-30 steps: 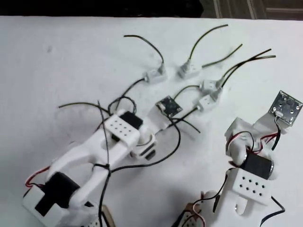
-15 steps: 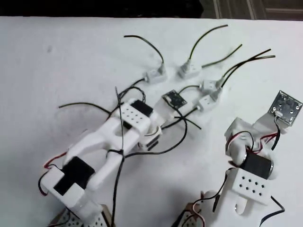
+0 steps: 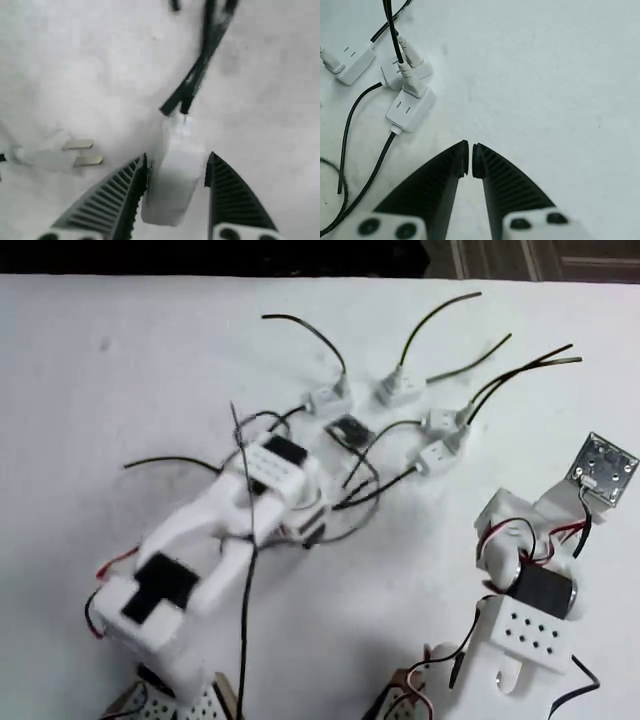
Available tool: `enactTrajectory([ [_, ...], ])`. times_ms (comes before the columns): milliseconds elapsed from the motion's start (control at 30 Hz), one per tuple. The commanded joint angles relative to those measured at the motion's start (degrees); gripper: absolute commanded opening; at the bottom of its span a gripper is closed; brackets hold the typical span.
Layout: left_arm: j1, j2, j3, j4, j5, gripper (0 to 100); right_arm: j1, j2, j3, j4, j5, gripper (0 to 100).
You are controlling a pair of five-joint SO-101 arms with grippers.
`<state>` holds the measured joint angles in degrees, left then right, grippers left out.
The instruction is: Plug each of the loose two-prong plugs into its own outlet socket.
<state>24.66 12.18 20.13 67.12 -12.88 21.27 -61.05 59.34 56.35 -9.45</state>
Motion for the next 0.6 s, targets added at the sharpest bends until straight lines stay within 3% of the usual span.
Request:
enactTrajectory([
  [0, -4.1, 1.5, -2.3, 0.8, -4.4, 20, 0.2, 0.2, -0.4, -1.0, 0.1, 1.9],
  [133, -4.6, 1.4, -2.2, 0.8, -5.5, 20, 0.2, 0.2, -0.4, -1.0, 0.1, 1.9],
  [567, -1.7, -4.8, -0.2, 3.3, -4.9, 2, 0.2, 0.2, -0.4, -1.0, 0.1, 1.9],
])
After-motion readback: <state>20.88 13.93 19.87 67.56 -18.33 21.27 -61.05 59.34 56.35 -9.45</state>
